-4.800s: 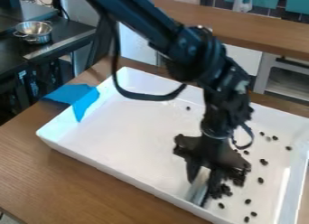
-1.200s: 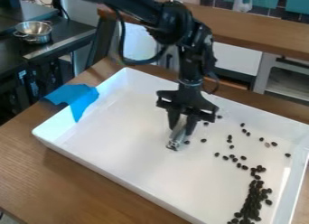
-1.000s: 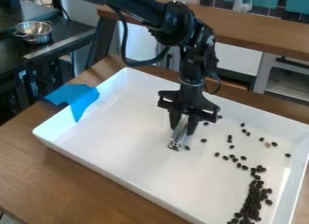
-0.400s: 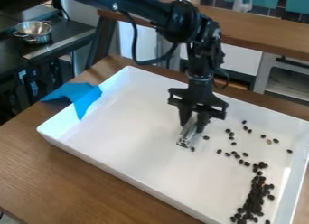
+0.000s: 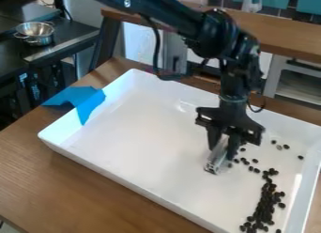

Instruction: Sweep into pile

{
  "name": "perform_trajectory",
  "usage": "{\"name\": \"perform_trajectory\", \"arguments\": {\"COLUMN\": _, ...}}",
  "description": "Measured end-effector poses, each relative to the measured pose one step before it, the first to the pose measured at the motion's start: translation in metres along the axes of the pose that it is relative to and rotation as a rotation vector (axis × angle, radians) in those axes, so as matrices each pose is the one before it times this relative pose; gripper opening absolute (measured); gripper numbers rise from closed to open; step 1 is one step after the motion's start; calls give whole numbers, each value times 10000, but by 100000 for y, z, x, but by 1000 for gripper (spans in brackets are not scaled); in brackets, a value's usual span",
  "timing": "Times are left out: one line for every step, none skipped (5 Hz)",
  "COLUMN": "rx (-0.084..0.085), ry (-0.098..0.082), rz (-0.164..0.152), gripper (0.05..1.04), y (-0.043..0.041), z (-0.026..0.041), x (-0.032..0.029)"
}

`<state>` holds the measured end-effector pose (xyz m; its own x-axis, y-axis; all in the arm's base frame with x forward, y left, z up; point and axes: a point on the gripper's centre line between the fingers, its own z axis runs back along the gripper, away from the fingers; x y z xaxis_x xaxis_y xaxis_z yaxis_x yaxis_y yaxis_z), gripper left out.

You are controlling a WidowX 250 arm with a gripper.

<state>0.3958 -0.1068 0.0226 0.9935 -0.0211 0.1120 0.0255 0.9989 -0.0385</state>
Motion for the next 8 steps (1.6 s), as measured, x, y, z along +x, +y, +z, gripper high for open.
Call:
{"name": "perform_trajectory", "arguments": {"rx": -102, "ry": -81, "rz": -259, "gripper": 370, "y": -1325, "z": 224, "x": -1072}}
{"name": "perform_trajectory", "arguments": {"rx": -90, "ry": 0, "rz": -596, "gripper": 370, "y": -2185, "z": -130, "x": -1125}}
{"name": "perform_trajectory", "arguments": {"rx": -83, "ry": 52, "rz": -87, "gripper": 370, "y": -355, "z": -3, "x": -141}}
{"name": "perform_trajectory", "arguments": {"rx": -126, "ry": 347, "rz": -107, "gripper": 370, "y": -666, "z": 91, "x": -598}}
{"name": "perform_trajectory", "arguments": {"rx": -354, "ry": -78, "rz": 130, "gripper": 370, "y": 637, "z": 1479, "x": 306}}
{"name": "perform_trajectory", "arguments": {"rx": -269, "ry": -149, "rz": 613, "gripper": 370, "y": 2933, "z": 1891, "x": 920}}
{"name": "perform_trajectory", "arguments": {"rx": -184, "ry": -206, "rz": 862, "gripper": 370, "y": 4034, "z": 1807, "x": 1607}}
{"name": "perform_trajectory", "arguments": {"rx": 205, "ry": -291, "rz": 269, "gripper": 370, "y": 2262, "z": 919, "x": 1048}}
